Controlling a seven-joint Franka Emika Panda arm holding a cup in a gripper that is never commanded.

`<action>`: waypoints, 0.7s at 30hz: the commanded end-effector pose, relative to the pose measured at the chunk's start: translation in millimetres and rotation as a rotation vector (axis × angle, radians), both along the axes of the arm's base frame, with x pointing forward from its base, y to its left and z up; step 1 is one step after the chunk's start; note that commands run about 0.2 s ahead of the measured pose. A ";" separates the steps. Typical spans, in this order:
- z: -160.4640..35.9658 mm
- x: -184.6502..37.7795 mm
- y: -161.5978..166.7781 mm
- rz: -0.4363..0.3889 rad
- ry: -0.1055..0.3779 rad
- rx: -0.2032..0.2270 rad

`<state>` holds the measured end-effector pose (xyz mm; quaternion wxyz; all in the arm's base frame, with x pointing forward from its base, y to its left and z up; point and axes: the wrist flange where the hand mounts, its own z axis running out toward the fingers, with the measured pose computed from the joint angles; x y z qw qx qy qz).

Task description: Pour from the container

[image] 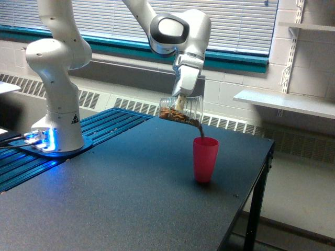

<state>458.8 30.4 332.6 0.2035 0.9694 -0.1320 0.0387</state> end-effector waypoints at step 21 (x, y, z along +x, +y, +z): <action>15.4 6.9 12.7 0.014 0.003 -0.053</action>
